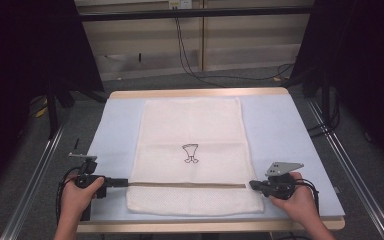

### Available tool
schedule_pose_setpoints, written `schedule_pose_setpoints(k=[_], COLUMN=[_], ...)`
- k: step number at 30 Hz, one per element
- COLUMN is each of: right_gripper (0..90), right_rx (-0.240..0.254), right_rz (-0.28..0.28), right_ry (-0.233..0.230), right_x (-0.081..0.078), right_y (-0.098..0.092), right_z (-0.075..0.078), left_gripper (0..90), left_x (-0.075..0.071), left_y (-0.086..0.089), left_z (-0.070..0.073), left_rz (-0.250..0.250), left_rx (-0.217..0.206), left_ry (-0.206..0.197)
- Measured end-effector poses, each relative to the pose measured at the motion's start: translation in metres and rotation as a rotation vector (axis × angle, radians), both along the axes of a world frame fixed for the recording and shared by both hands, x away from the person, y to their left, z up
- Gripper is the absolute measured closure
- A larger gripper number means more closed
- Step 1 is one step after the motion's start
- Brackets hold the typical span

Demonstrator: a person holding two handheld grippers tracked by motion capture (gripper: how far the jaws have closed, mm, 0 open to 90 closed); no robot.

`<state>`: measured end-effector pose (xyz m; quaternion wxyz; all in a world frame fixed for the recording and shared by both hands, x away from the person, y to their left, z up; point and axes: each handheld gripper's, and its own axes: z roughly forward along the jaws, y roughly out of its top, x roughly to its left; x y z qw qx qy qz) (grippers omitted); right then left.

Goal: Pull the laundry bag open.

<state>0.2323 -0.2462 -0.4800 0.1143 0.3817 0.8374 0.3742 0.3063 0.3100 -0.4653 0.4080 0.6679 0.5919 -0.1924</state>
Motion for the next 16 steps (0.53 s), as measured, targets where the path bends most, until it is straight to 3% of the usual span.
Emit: schedule_pose_setpoints(k=[1,2,3,4,5,6,7,8,9,10,12,13,14,15,16], right_gripper=[90.0,89.4,89.4,83.0,72.5,64.0,64.0,52.3,52.3,37.4,31.7,31.7,27.2,27.2,26.2], right_rx=[0.000,0.016,0.016,0.035,0.069,0.115,0.115,0.088,0.088,0.066,0.029,0.029,-0.014,-0.014,-0.035], right_rz=[0.000,0.008,0.008,0.007,-0.008,-0.091,-0.091,-0.176,-0.176,-0.246,-0.288,-0.288,-0.306,-0.306,-0.319], right_ry=[0.000,-0.006,-0.006,-0.009,-0.015,-0.077,-0.077,-0.151,-0.151,-0.211,-0.223,-0.223,-0.203,-0.203,-0.185], right_x=[0.000,0.000,0.000,0.000,0.000,0.000,0.000,0.001,0.001,0.004,0.007,0.007,0.010,0.010,0.013], right_y=[0.000,-0.002,-0.002,-0.004,-0.008,-0.017,-0.017,-0.028,-0.028,-0.037,-0.044,-0.044,-0.049,-0.049,-0.052], right_z=[0.000,0.000,0.000,0.002,0.004,0.010,0.010,0.015,0.015,0.015,0.013,0.013,0.009,0.009,0.006], left_gripper=[79.4,74.5,74.5,69.8,67.4,59.0,53.3,51.0,47.4,41.8,34.7,34.5,32.8,28.7,24.8], left_x=[0.000,0.000,0.000,0.000,0.000,0.002,0.002,0.003,0.003,0.005,0.007,0.007,0.008,0.008,0.009], left_y=[0.000,0.002,0.004,0.006,0.007,0.007,0.007,0.008,0.008,0.006,0.007,0.007,0.005,0.005,0.006], left_z=[0.000,0.002,0.004,0.005,0.006,0.007,0.007,0.005,0.005,0.004,0.003,0.003,0.003,0.003,0.002], left_rz=[0.000,0.005,0.029,0.055,0.071,0.119,0.119,0.162,0.162,0.218,0.231,0.231,0.245,0.245,0.233], left_rx=[0.000,0.009,-0.010,-0.028,-0.013,0.072,0.072,0.151,0.151,0.225,0.276,0.276,0.325,0.325,0.368], left_ry=[0.000,-0.025,-0.036,-0.060,-0.098,-0.162,-0.162,-0.228,-0.228,-0.314,-0.358,-0.358,-0.403,-0.403,-0.433])
